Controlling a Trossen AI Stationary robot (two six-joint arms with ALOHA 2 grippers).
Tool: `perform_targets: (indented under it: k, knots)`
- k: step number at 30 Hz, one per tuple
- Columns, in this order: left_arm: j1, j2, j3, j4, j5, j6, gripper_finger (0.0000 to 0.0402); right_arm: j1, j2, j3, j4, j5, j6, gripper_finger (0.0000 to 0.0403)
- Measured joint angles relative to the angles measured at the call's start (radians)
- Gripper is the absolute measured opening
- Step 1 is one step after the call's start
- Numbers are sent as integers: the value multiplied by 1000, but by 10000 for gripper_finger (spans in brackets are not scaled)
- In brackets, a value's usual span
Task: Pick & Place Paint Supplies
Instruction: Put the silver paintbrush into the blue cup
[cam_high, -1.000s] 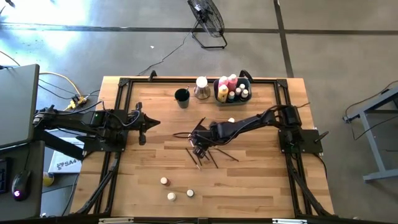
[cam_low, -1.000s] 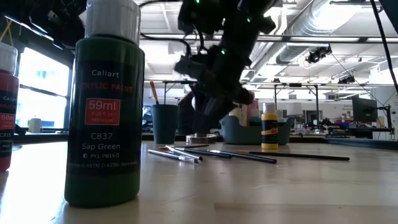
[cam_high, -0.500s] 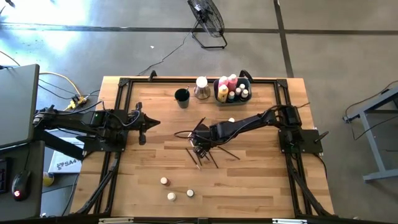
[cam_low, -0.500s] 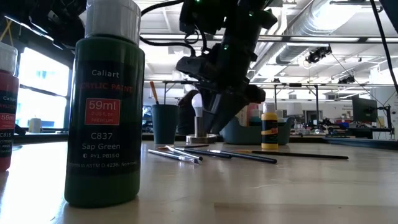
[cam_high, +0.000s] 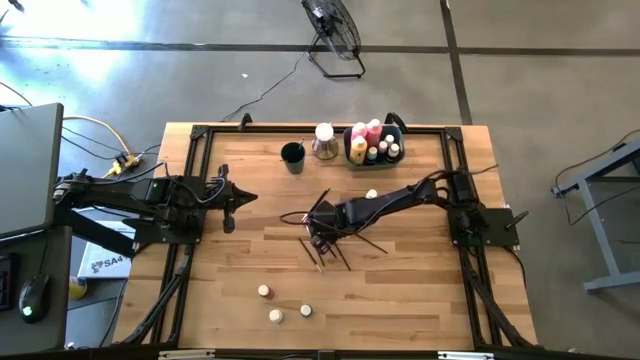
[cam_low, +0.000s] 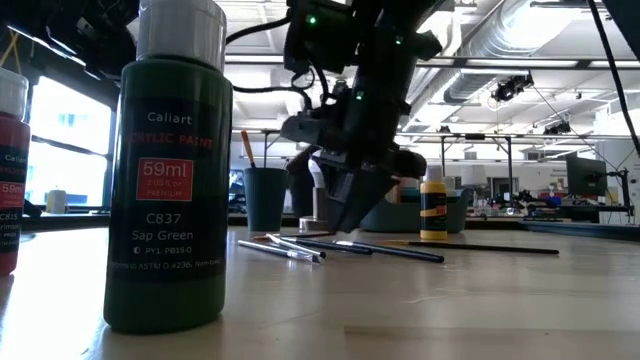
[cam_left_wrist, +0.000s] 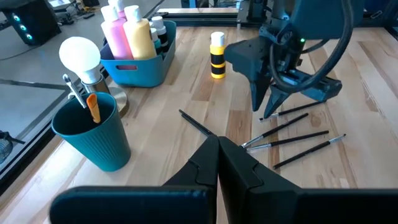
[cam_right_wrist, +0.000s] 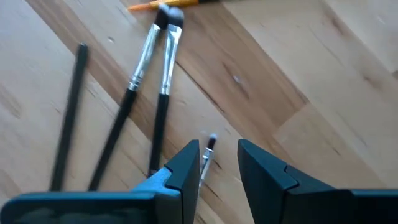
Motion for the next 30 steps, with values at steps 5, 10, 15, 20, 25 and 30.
perform_targets:
  k: [5, 10, 15, 20, 25, 30]
  knots:
    - [0, 0, 0, -3, 0, 0, 6, 0, 10, 1, 9, 0, 0, 103]
    - [0, 0, 0, -2, 0, 0, 6, 0, 34, 1, 29, -7, 0, 103]
    - [0, 0, 0, -3, 0, 0, 6, 0, 49, 4, 31, -8, 0, 103]
    - [0, 0, 0, -3, 1, 0, 6, 2, 52, 4, 33, 28, 0, 101]
    - [0, 0, 0, -3, 2, 0, 6, 1, 53, 3, 41, 37, -2, 67]
    - [0, 0, 0, -3, 3, 0, 6, 1, 53, 3, 44, 50, -5, 21]
